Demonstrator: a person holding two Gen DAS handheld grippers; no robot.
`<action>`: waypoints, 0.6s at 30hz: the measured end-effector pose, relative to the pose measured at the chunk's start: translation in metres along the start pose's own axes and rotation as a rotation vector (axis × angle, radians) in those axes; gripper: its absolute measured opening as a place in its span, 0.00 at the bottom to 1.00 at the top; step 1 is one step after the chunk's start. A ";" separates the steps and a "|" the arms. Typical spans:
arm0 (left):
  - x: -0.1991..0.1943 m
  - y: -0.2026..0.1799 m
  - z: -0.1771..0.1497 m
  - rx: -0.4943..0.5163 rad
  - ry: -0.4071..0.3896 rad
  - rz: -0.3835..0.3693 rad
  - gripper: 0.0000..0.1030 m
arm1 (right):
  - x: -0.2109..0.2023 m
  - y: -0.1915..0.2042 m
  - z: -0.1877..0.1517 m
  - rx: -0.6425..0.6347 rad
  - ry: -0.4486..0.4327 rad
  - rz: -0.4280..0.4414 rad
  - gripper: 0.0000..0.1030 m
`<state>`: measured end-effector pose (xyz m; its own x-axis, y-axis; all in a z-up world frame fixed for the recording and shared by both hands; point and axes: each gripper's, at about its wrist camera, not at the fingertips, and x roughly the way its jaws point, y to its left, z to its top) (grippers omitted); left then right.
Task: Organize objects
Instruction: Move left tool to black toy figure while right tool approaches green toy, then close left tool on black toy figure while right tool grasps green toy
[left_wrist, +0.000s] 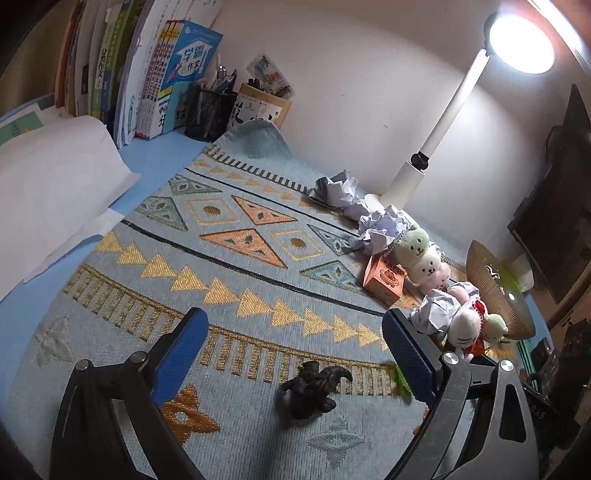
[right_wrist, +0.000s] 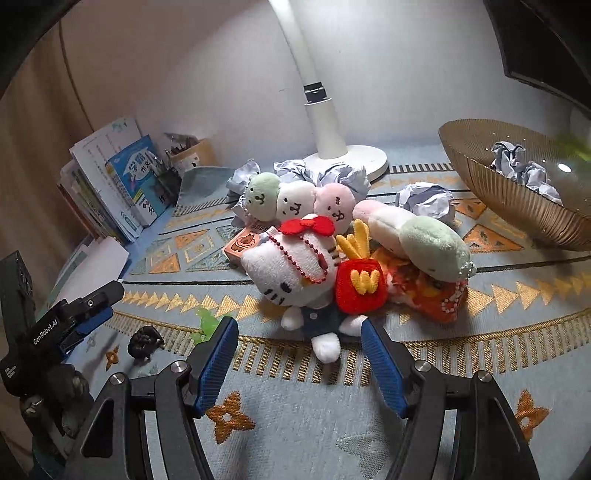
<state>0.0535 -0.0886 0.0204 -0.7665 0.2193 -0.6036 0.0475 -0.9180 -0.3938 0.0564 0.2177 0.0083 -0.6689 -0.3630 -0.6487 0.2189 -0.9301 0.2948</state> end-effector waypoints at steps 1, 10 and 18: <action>0.000 0.002 0.000 -0.009 0.004 -0.007 0.92 | 0.001 0.000 0.000 0.001 0.003 0.001 0.66; 0.002 0.002 -0.002 -0.020 0.016 -0.021 0.92 | -0.001 0.018 -0.002 -0.092 -0.005 -0.039 0.66; -0.004 -0.016 -0.016 0.154 0.129 -0.009 0.92 | 0.011 0.062 -0.006 -0.209 0.072 0.026 0.66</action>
<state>0.0665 -0.0696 0.0179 -0.6774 0.2595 -0.6883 -0.0652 -0.9532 -0.2952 0.0669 0.1561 0.0145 -0.6103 -0.3829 -0.6934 0.3828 -0.9090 0.1651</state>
